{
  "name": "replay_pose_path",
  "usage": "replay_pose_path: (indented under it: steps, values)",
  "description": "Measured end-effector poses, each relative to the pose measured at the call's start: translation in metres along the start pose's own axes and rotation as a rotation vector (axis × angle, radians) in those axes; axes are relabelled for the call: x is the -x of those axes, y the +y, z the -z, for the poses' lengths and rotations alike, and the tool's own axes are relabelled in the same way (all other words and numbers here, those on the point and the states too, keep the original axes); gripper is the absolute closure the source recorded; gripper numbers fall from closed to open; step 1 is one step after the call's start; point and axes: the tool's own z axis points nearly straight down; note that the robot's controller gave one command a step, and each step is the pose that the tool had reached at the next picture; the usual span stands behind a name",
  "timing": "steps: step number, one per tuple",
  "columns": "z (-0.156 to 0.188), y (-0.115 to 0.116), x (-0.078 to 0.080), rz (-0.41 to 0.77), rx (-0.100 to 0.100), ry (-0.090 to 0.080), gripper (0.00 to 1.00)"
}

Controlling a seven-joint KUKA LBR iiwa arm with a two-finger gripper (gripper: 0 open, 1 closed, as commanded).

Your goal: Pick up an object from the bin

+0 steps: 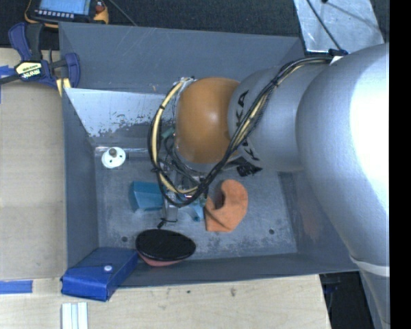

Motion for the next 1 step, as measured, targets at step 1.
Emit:
replay_pose_path:
  steps: [1]
  values:
    - [-0.0074, -0.0145, -0.0391, 0.16, 0.004, -0.025, 1.0]
